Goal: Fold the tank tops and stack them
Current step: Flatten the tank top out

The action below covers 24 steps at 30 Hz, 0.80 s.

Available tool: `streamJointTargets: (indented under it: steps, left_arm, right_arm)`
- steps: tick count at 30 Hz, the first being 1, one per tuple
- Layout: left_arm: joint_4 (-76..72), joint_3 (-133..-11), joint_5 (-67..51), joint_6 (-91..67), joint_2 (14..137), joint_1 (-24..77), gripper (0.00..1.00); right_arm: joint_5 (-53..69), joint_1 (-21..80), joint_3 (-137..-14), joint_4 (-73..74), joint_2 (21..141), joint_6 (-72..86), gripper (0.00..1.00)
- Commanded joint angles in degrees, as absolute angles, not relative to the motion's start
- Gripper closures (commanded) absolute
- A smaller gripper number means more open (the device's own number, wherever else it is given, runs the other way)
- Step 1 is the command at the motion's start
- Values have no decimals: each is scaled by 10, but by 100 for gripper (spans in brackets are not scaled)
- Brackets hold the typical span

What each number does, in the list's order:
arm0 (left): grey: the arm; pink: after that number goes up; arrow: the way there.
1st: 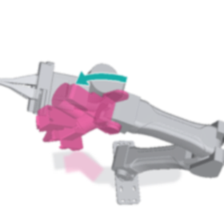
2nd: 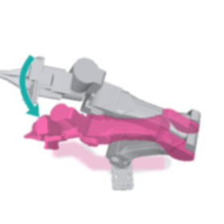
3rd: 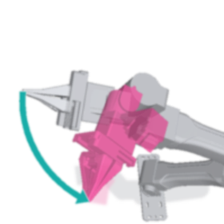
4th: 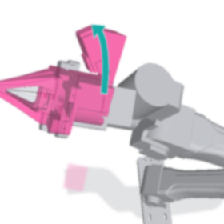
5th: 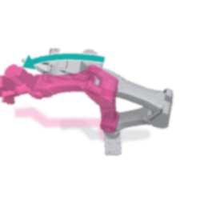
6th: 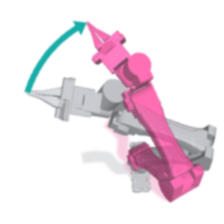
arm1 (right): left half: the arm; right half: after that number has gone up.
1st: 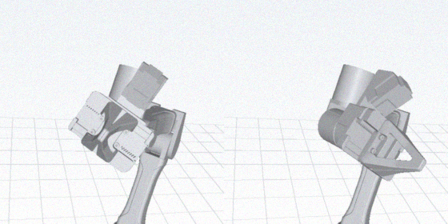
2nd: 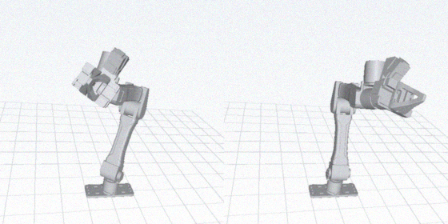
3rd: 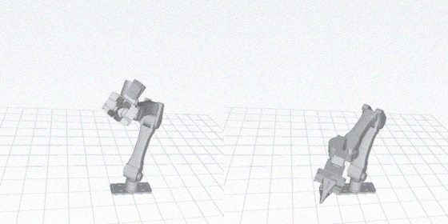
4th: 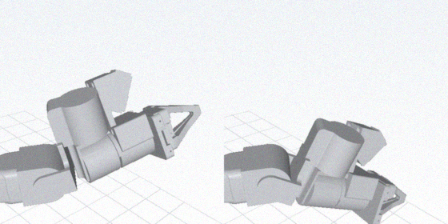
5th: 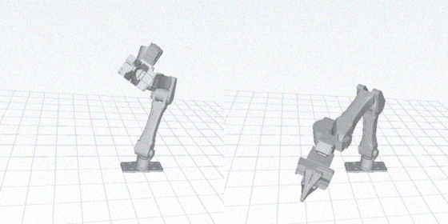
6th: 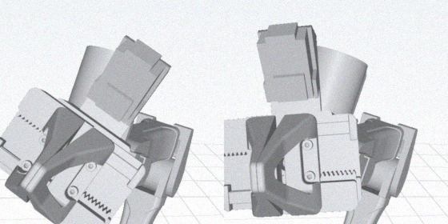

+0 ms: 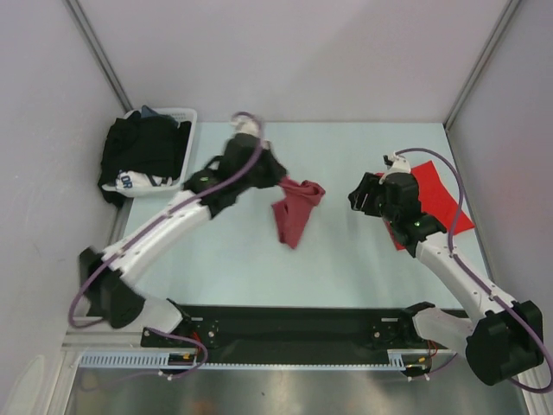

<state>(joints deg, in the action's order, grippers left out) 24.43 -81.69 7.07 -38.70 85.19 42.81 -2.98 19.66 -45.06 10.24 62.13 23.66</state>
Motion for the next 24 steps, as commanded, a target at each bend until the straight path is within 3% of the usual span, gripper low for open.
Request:
streamJointTargets:
  steps: [1,11,24]
  left_arm:
    - [284,-683,61,-381,730,298,100]
    - [210,-376,5,-374,577,268,100]
    - [219,-381,16,-362,598,240,99]
  right_arm:
    - [29,206,-438,103,611,229,40]
    - [53,297,-460,89,716,194,36]
    - [60,410,-472,111,798,197,35]
